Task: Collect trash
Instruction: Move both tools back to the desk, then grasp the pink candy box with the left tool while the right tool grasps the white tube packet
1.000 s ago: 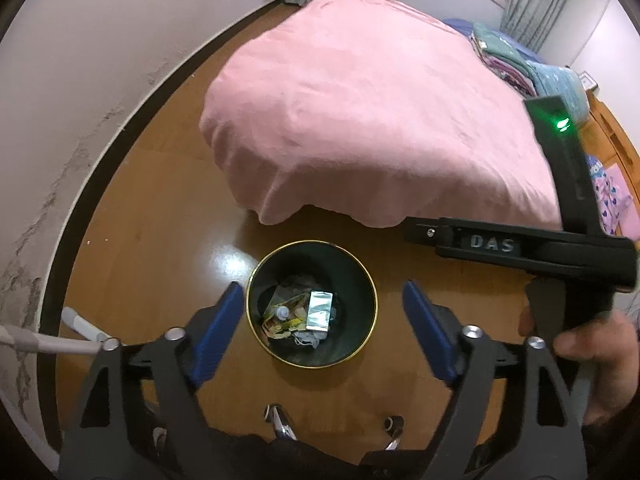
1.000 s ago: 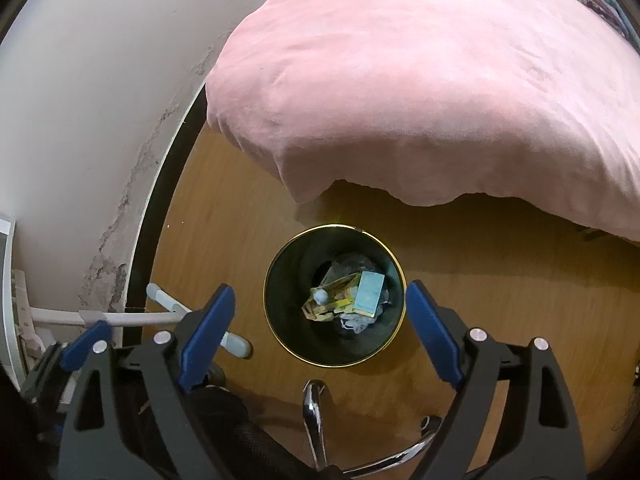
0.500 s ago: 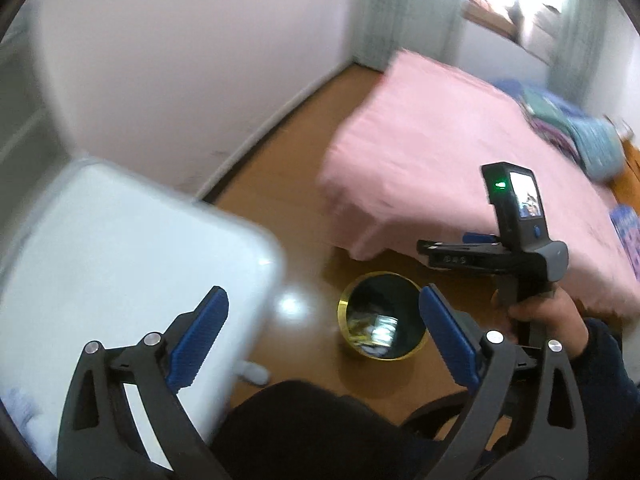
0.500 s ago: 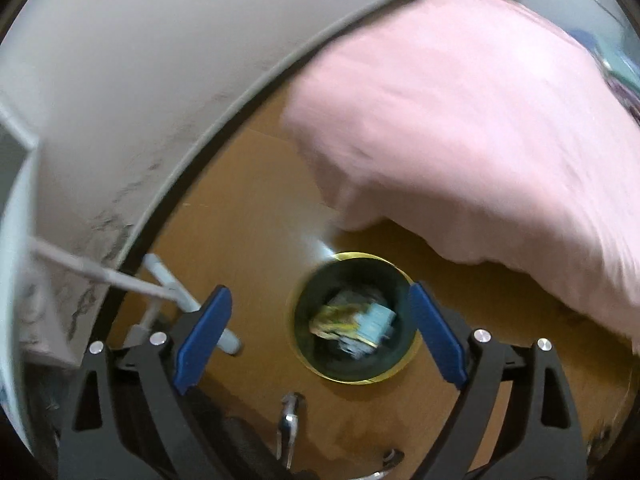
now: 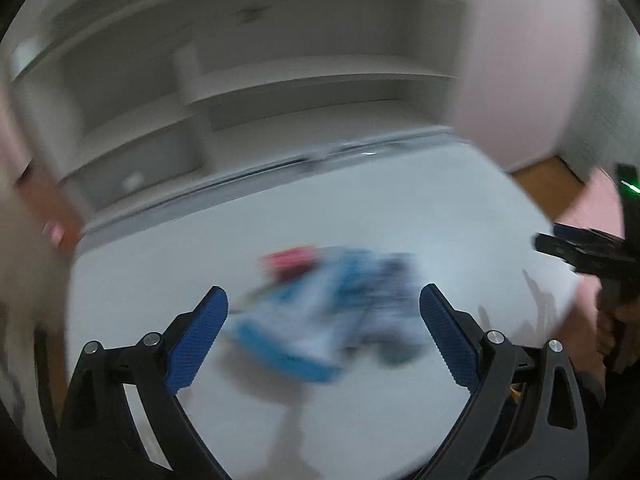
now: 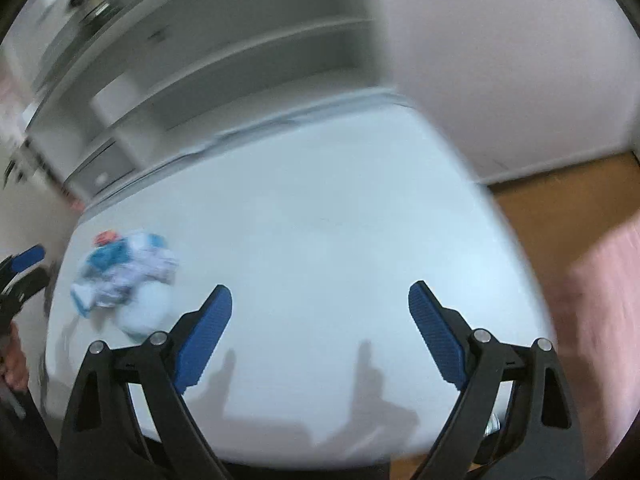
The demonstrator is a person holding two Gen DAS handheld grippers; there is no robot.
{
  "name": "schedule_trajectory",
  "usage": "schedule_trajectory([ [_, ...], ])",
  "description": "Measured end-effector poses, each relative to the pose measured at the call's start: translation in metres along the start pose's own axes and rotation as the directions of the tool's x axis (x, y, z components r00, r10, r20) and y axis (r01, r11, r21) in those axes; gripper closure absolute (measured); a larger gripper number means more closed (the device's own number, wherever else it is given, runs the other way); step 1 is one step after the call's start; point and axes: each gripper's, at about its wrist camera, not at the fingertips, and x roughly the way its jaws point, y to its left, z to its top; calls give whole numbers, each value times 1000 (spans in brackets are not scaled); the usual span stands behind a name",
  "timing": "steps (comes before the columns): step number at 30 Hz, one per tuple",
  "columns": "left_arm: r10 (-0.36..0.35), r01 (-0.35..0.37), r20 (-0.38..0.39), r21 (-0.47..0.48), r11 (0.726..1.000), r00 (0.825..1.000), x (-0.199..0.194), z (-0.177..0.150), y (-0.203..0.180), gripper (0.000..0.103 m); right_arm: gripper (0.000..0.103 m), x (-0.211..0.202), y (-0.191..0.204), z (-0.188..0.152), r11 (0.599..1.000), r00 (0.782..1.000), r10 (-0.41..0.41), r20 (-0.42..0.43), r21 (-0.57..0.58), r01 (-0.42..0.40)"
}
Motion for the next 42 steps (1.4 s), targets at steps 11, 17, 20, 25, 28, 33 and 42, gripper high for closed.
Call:
schedule_trajectory([
  [11, -113, 84, -263, -119, 989, 958, 92, 31, 30, 9, 16, 57, 98, 105, 990, 989, 92, -118, -95, -103],
  [17, -111, 80, -295, -115, 990, 949, 122, 35, 34, 12, 16, 79, 118, 120, 988, 982, 97, -165, -103, -115],
  [20, -120, 87, -294, -124, 988, 948, 129, 35, 43, 40, 16, 89, 124, 124, 989, 983, 79, -168, -112, -99],
  [25, -154, 131, -242, -110, 985, 958, 116, 35, 42, 59, 16, 122, 126, 138, 992, 974, 78, -213, -76, -97],
  [28, -127, 111, -188, -92, 990, 974, 99, 38, 45, 59, 16, 152, 126, 156, 996, 965, 84, -250, -13, -90],
  [33, -113, 98, -127, -115, 989, 985, 82, 41, 58, 59, 16, 199, 131, 189, 997, 962, 60, -266, 64, -45],
  [42, -131, 116, -102, -142, 983, 986, 74, 36, 80, 59, 30, 252, 131, 199, 993, 952, -2, -307, 108, 37],
])
